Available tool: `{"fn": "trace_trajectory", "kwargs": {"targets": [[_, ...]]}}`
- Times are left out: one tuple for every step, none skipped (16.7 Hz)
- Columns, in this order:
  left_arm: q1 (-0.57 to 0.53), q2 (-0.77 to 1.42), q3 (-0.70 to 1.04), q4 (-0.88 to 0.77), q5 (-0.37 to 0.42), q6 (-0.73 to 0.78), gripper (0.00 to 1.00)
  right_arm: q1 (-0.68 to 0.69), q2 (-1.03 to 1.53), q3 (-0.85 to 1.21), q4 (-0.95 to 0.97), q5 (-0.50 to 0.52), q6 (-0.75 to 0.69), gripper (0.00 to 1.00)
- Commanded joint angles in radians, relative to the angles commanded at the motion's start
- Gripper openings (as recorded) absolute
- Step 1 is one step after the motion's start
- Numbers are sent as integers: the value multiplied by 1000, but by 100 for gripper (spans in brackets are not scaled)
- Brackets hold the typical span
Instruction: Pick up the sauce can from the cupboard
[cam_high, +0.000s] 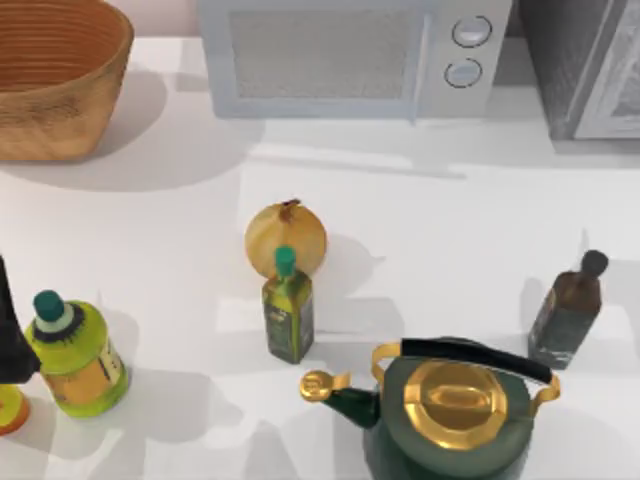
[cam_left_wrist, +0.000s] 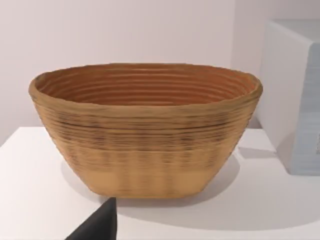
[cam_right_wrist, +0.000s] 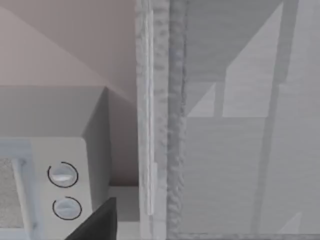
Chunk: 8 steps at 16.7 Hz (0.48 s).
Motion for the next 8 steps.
{"fn": "trace_trajectory", "kwargs": {"targets": [[0, 0, 0, 0, 0, 0, 100, 9, 71, 92, -23, 11, 0, 100], [0, 0, 0, 0, 0, 0, 100, 19, 144, 186, -47, 22, 0, 100], [0, 0, 0, 0, 0, 0, 100, 29, 218, 283, -71, 33, 1, 100], [0, 0, 0, 0, 0, 0, 100, 39, 291, 380, -94, 44, 1, 100], [0, 0, 0, 0, 0, 0, 100, 48, 363, 476, -118, 55, 1, 100], [0, 0, 0, 0, 0, 0, 100, 58, 434, 571, -141, 65, 2, 100], [0, 0, 0, 0, 0, 0, 100, 67, 502, 663, -163, 75, 2, 100], [0, 0, 0, 0, 0, 0, 100, 76, 566, 752, -183, 85, 3, 100]]}}
